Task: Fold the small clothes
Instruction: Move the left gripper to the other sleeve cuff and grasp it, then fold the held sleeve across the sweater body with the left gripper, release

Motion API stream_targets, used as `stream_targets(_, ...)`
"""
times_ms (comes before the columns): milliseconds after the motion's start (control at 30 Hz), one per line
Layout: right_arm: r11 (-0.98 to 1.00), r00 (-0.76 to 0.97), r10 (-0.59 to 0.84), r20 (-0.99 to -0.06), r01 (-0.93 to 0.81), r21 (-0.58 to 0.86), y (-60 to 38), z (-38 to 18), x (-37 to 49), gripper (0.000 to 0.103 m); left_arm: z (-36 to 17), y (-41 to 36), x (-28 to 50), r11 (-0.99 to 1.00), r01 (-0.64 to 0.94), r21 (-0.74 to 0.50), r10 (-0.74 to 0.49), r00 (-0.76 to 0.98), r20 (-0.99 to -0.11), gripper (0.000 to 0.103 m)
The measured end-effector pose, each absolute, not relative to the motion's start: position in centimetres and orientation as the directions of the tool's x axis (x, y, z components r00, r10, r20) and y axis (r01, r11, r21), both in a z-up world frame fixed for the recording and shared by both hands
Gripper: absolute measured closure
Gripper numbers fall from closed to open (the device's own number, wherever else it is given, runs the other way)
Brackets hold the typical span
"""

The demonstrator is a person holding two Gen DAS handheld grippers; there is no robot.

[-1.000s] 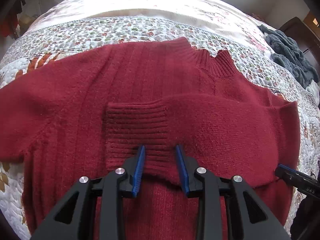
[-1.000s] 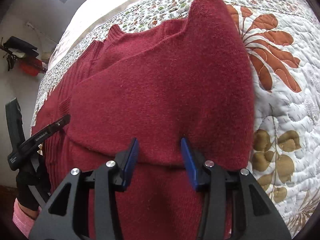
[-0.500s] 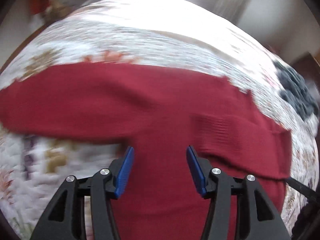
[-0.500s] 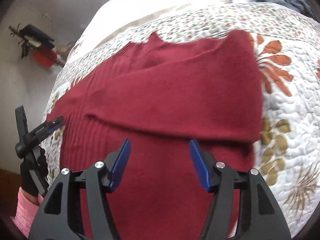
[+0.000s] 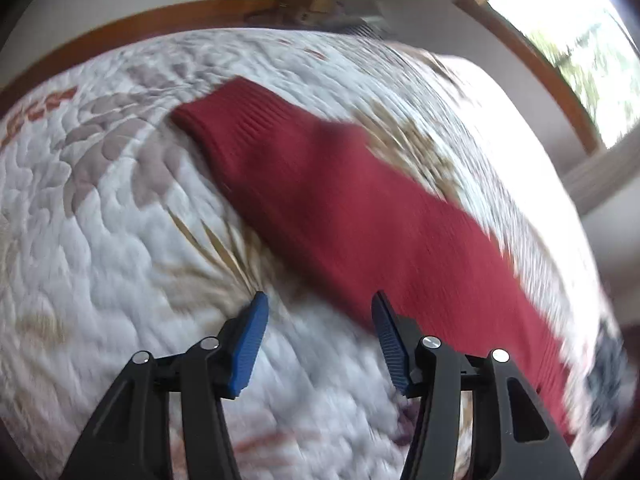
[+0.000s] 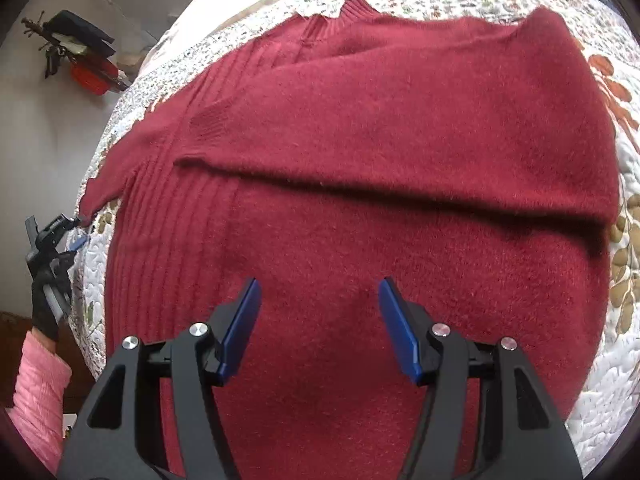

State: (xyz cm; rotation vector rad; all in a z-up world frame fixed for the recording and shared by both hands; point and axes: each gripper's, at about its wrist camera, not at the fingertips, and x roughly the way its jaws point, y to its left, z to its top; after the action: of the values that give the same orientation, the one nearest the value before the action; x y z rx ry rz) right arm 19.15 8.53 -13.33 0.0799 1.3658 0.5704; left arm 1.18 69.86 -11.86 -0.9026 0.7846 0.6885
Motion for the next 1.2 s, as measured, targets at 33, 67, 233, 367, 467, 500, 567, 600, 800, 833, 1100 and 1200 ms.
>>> stream_targets(33, 0.867, 0.091, 0.420, -0.903, -0.334, 0.370, 8.4, -13.6, 19.1, 0.042, -12.0, 70.8, 1.1, 0.428, -0.791, -0.437, 0.186, 0.550, -0.814, 0.049)
stream_targets(67, 0.873, 0.089, 0.412, -0.907, -0.326, 0.364, 8.2, -13.9, 19.1, 0.042, -12.2, 71.5, 1.1, 0.410, -0.790, -0.455, 0.186, 0.561, -0.807, 0.049)
stream_targets(233, 0.877, 0.090, 0.408, -0.909, -0.315, 0.363, 8.1, -14.3, 19.2, 0.042, -12.8, 74.1, 2.2, 0.371, -0.793, -0.483, 0.194, 0.575, -0.795, 0.050)
stream_targets(367, 0.883, 0.094, 0.388, -0.917, -0.321, 0.341, 8.4, -14.4, 19.0, 0.042, -12.5, 74.7, 3.5, 0.399, -0.801, -0.446, 0.204, 0.552, -0.809, 0.071)
stream_targets(467, 0.886, 0.095, 0.382, -0.919, -0.322, 0.335, 8.3, -14.3, 18.9, 0.042, -11.7, 74.4, 4.1, 0.440, -0.787, -0.432, 0.210, 0.558, -0.803, 0.087)
stream_targets(500, 0.886, 0.095, 0.381, -0.920, -0.320, 0.334, 8.2, -14.2, 18.9, 0.042, -11.1, 74.0, 4.2, 0.458, -0.772, -0.441, 0.210, 0.576, -0.790, 0.090)
stream_targets(567, 0.888, 0.098, 0.381, -0.919, -0.317, 0.334, 8.0, -14.0, 18.8, 0.043, -9.7, 72.8, 4.4, 0.497, -0.739, -0.456, 0.211, 0.612, -0.762, 0.091)
stream_targets(600, 0.888, 0.100, 0.381, -0.919, -0.315, 0.334, 7.9, -13.9, 18.8, 0.043, -9.2, 72.5, 4.6, 0.512, -0.727, -0.458, 0.208, 0.622, -0.755, 0.092)
stream_targets(800, 0.888, 0.121, 0.390, -0.913, -0.310, 0.339, 7.0, -12.9, 18.6, 0.043, -5.4, 67.3, 6.4, 0.650, -0.622, -0.436, 0.185, 0.687, -0.703, 0.092)
stream_targets(833, 0.888, 0.125, 0.394, -0.911, -0.307, 0.342, 6.8, -12.6, 18.6, 0.043, -5.0, 66.3, 6.8, 0.668, -0.604, -0.434, 0.176, 0.695, -0.697, 0.092)
stream_targets(1100, 0.889, 0.165, 0.409, -0.898, -0.295, 0.350, 5.0, -11.1, 18.5, 0.043, -2.4, 56.3, 11.2, 0.779, -0.425, -0.461, 0.028, 0.758, -0.651, 0.092)
stream_targets(1200, 0.888, 0.173, 0.418, -0.892, -0.287, 0.360, 4.2, -10.9, 18.5, 0.043, -2.0, 52.4, 13.0, 0.796, -0.364, -0.484, -0.036, 0.769, -0.638, 0.092)
